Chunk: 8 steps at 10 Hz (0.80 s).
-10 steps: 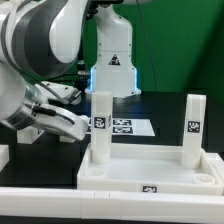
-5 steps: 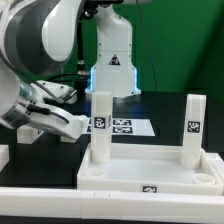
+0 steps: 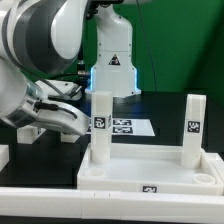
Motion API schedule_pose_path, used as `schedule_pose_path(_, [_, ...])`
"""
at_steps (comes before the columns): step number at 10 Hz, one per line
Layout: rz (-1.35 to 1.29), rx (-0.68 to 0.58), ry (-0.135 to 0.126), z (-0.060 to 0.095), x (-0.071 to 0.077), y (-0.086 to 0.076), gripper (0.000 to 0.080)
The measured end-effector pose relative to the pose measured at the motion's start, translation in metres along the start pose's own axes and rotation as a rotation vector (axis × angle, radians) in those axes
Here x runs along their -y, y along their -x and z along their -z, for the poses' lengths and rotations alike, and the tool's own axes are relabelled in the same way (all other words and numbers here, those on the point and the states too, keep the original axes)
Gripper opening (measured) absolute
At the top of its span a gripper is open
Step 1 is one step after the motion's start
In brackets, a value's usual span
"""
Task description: Assemble desk
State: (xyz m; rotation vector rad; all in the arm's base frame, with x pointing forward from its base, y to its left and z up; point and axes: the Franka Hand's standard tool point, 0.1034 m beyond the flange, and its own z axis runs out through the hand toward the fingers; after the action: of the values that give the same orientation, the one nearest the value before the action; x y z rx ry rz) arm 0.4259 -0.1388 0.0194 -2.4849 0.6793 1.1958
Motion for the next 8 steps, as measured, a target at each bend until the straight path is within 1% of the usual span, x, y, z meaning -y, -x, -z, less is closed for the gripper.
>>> schedule_pose_path(1, [0.02,-0.002,0.0,0.001,0.001,0.0,0.0408])
schedule_pose_path(2, [0.024,-0.003,-0.001,0.001,0.001,0.0,0.0542])
schedule_pose_path(3, [0.023,-0.002,-0.001,0.001,0.0,0.0,0.0542])
schedule_pose_path(4, [0.022,-0.002,-0.001,0.001,0.0,0.0,0.063])
schedule_pose_path(6, [0.03,-0.003,-0.001,0.0,0.0,0.0,0.0644])
schedule_pose_path(8, [0.042,-0.003,0.006,-0.01,0.003,0.002,0.0648])
